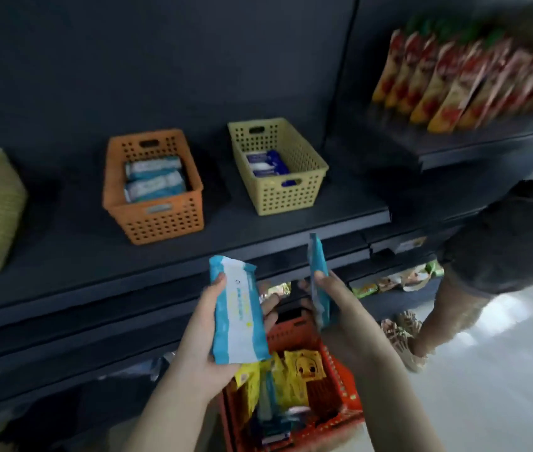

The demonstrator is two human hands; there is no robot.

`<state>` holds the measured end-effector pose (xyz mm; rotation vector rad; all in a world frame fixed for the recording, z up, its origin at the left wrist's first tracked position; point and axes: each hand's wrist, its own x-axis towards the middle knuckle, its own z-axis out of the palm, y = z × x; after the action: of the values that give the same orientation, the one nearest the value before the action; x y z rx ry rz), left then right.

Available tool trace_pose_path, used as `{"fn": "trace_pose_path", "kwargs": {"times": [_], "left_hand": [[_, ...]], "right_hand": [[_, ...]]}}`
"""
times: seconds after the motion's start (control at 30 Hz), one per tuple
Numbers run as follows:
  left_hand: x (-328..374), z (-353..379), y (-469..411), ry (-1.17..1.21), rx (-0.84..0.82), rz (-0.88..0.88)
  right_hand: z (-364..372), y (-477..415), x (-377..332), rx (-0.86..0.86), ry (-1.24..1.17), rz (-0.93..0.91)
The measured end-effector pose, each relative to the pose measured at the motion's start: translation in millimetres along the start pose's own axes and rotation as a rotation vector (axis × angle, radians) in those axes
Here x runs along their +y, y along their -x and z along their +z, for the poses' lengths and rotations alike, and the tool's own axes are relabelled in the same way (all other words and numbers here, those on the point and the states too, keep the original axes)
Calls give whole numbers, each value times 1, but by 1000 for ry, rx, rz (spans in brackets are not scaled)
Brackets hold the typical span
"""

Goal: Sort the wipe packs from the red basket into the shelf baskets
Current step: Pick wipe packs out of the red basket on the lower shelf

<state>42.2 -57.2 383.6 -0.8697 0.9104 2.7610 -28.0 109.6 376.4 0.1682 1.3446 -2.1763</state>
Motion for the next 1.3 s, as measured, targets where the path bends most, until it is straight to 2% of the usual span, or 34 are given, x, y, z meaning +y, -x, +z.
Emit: {"fn": "trace_pose_path", "kwargs": {"times": [0.17,0.23,0.3,0.43,0.6,0.83,1.03,1.13,1.3], "left_hand": [[83,-17,48,-31,-54,193],[114,-36,62,-123,-40,257],[142,-58,76,-189,27,288],[190,-100,98,-243,75,339],[223,-138,107,-266,89,466],[255,-149,70,-199,168,489],[296,-143,4,-89,297,504],[319,-138,-35,-130,379,567],[347,-136,-94,-105,521,587]], "right_hand": [[88,5,-11,-139,-274,30],[124,7,-5,-205,-343,12],[162,11,6,-201,-330,-36],[223,9,31,-46,-116,-138],[263,2,57,37,156,-251],[271,-40,37,7,244,-309],[268,-127,-1,189,452,-519],[266,-188,-25,145,548,-554],[279,-297,-59,56,865,-548]]}}
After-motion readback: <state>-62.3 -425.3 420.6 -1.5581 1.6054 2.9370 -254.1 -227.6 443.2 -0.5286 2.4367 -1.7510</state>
